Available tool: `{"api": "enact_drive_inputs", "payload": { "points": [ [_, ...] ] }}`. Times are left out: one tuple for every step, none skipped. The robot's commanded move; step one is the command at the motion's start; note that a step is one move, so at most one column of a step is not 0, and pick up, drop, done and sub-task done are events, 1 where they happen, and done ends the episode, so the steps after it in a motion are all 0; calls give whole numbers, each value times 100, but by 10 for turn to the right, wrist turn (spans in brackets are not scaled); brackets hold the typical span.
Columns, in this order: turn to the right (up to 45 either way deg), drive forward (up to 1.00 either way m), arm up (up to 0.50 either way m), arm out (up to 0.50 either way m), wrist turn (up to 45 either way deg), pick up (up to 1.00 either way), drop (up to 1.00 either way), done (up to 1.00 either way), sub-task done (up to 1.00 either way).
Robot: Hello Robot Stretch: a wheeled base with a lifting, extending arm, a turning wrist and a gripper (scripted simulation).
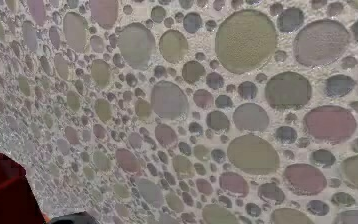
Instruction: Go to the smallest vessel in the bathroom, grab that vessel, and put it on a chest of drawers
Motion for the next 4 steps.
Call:
{"api": "enact_drive_inputs", "payload": {
  "points": [
    [450, 0, 0, 0, 0, 0, 0, 0, 0],
    [450, 0, 0, 0, 0, 0, 0, 0, 0],
    [420, 0, 0, 0, 0, 0, 0, 0, 0],
    [0, 100, 0, 0, 0, 0, 0, 0, 0]
  ]
}}
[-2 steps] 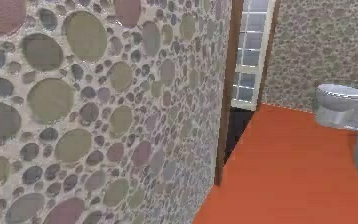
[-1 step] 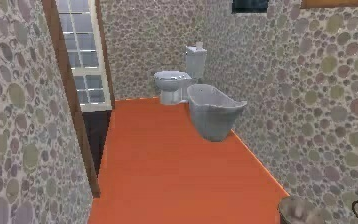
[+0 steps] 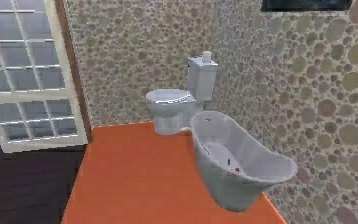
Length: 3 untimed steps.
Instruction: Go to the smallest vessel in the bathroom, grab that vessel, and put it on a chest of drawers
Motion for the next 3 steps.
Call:
{"api": "enact_drive_inputs", "payload": {
  "points": [
    [90, 0, 0, 0, 0, 0, 0, 0, 0],
    [0, 20, 0, 0, 0, 0, 0, 0, 0],
    [450, 0, 0, 0, 0, 0, 0, 0, 0]
  ]
}}
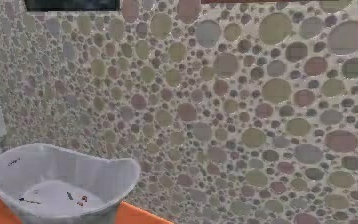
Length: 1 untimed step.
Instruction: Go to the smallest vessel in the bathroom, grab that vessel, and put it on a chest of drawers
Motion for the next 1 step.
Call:
{"api": "enact_drive_inputs", "payload": {
  "points": [
    [450, 0, 0, 0, 0, 0, 0, 0, 0]
  ]
}}
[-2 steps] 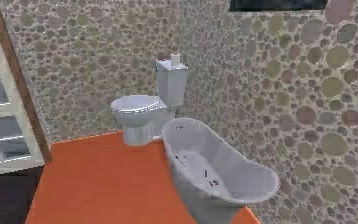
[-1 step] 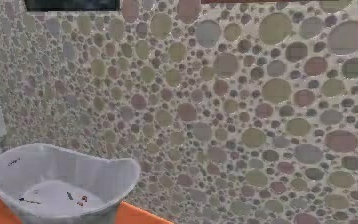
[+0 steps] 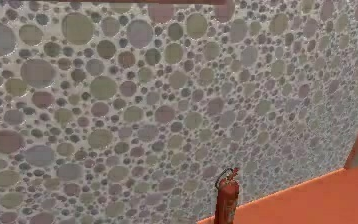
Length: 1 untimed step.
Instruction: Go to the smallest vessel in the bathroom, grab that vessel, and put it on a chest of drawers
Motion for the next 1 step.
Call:
{"api": "enact_drive_inputs", "payload": {
  "points": [
    [450, 0, 0, 0, 0, 0, 0, 0, 0]
  ]
}}
